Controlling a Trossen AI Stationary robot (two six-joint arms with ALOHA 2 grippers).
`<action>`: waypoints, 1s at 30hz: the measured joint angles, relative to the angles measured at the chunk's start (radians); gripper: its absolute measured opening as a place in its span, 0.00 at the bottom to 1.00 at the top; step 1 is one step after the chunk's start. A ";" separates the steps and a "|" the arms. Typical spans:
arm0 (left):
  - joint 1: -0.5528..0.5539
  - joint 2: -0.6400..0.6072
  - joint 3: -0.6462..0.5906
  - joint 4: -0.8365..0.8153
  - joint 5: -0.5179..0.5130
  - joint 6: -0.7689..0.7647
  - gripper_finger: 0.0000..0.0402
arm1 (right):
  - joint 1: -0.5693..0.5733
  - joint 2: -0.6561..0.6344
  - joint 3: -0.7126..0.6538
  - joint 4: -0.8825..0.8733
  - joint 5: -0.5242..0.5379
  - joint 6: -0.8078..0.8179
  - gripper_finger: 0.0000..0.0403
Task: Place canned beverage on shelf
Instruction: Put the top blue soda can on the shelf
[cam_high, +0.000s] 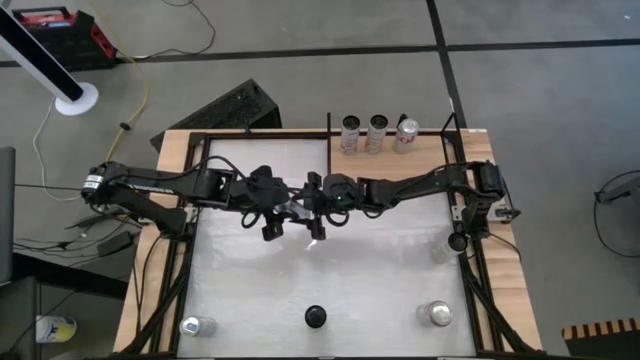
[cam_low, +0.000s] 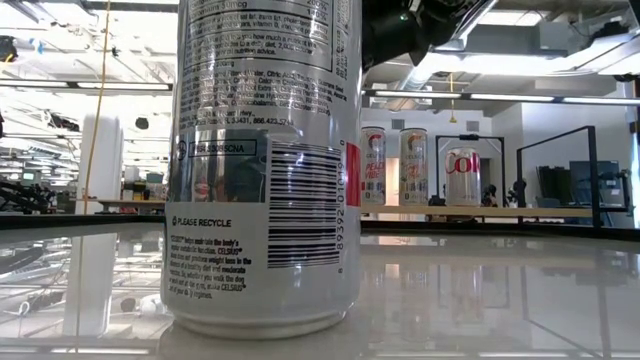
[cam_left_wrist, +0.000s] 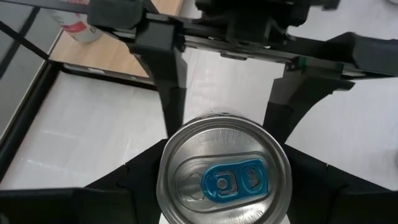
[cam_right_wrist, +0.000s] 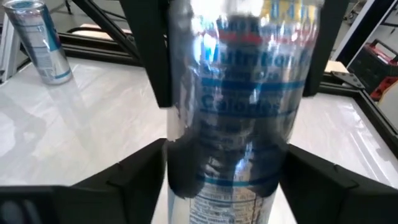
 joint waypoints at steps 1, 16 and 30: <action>0.000 0.000 0.000 -0.001 0.000 0.000 0.59 | 0.000 0.000 0.000 0.003 0.000 -0.004 0.76; 0.001 0.000 0.000 -0.002 -0.003 0.002 0.59 | -0.008 0.000 0.000 0.001 0.000 -0.018 0.60; 0.001 0.000 0.000 -0.002 0.008 -0.002 0.60 | -0.012 0.000 0.000 -0.002 -0.001 -0.017 0.60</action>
